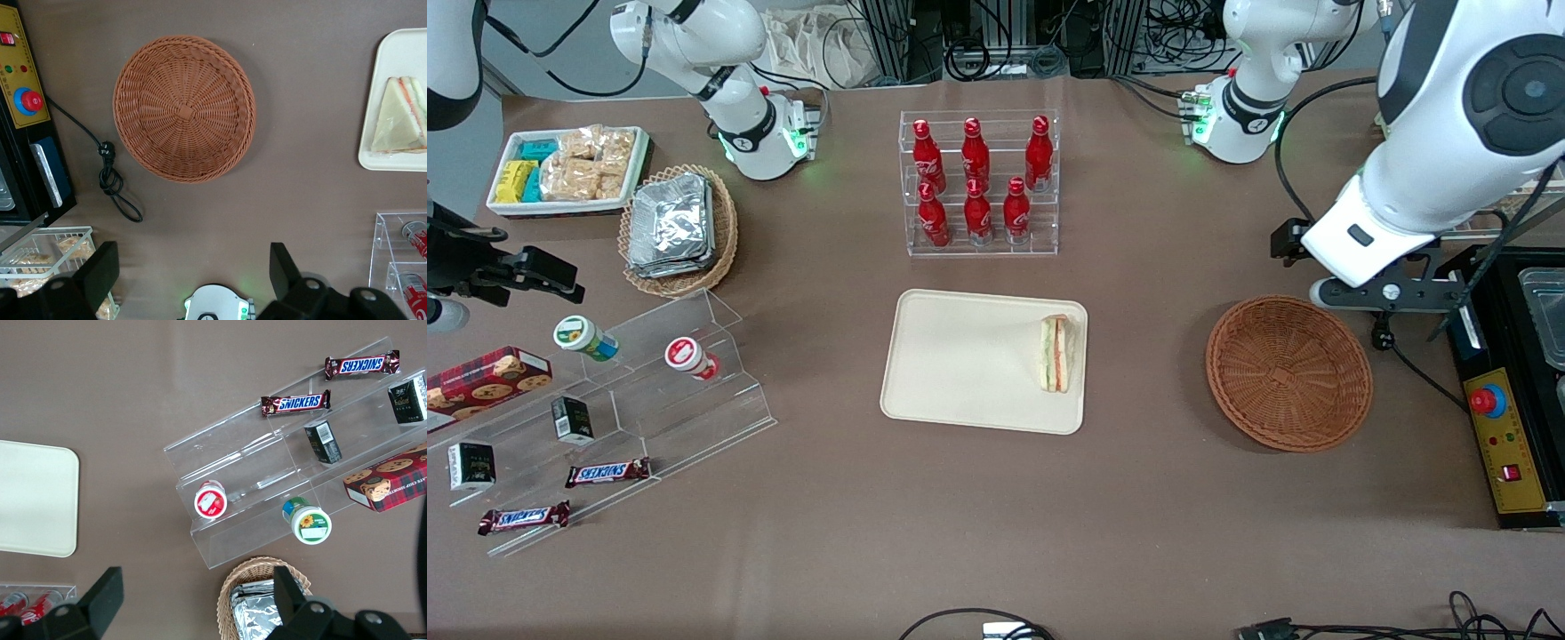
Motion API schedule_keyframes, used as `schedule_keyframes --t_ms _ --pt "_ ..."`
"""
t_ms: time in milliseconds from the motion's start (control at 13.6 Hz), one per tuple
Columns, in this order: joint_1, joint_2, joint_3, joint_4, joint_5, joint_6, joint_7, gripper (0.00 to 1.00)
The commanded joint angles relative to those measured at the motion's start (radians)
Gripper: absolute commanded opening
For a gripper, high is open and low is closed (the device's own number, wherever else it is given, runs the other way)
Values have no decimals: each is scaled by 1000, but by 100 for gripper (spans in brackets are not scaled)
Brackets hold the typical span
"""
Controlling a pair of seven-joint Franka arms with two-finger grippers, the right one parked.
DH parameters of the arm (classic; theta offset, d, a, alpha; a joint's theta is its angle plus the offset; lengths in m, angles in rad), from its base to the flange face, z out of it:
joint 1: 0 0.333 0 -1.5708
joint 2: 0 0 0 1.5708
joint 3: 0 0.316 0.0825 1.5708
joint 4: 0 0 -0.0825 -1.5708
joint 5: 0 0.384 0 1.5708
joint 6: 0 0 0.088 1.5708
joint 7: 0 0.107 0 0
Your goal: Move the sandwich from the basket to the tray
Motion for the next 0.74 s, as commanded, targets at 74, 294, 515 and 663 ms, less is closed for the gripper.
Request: schedule_keyframes --t_ms 74,294,515,663 --pt "15 -28 -8 -29 -17 -52 11 100" --pt "17 -30 -5 -32 -17 -58 13 100" --pt "-3 -66 89 -72 -27 -46 82 100" --pt "-21 -103 171 -123 -58 -17 134 100"
